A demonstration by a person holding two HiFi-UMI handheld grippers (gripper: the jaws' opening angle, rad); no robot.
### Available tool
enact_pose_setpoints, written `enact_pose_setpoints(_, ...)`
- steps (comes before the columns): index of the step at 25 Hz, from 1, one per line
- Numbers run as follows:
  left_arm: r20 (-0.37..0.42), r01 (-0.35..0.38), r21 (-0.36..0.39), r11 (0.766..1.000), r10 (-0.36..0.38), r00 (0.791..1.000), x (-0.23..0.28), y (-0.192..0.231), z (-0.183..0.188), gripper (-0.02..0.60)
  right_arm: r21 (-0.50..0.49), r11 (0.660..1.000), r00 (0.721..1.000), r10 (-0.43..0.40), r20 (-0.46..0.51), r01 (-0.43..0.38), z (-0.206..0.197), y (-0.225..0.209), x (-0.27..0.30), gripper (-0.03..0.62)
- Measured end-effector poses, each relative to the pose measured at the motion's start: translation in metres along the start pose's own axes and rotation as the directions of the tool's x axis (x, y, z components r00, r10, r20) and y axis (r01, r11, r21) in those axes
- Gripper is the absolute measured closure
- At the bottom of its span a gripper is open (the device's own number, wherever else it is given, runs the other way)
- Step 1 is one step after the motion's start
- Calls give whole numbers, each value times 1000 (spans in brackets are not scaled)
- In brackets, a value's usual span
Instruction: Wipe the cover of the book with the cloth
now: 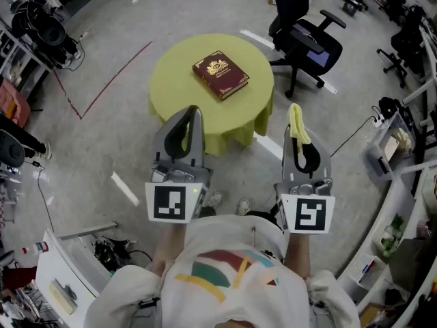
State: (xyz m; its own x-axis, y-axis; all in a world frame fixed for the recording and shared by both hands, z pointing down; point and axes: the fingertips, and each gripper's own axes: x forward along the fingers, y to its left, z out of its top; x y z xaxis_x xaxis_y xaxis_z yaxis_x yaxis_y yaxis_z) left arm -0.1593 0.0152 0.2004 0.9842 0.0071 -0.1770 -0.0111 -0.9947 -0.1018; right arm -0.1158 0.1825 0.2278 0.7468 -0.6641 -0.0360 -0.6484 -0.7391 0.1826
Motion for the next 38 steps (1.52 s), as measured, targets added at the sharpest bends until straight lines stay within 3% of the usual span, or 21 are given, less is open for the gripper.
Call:
enact_pose_setpoints(16, 56, -72, -70, 995, 76, 996, 7, -26, 9, 565, -67, 998, 1000, 10, 24, -8, -9, -39, -26, 565)
enact_pose_setpoints(24, 75, -44, -75, 996, 49, 996, 2, -63, 12, 565, -116, 992, 998, 52, 36, -47, -15, -46, -38, 565)
enact_pose_setpoints(31, 85, -64, -101, 993, 73, 994, 11, -59, 11, 564, -163, 984, 996, 80, 44, -72, -10, -48, -36, 565)
enact_pose_setpoints(38, 89, -69, -102, 992, 78, 993, 37, -53, 7, 564, -123, 991, 997, 59, 54, -53, -18, -72, -20, 565)
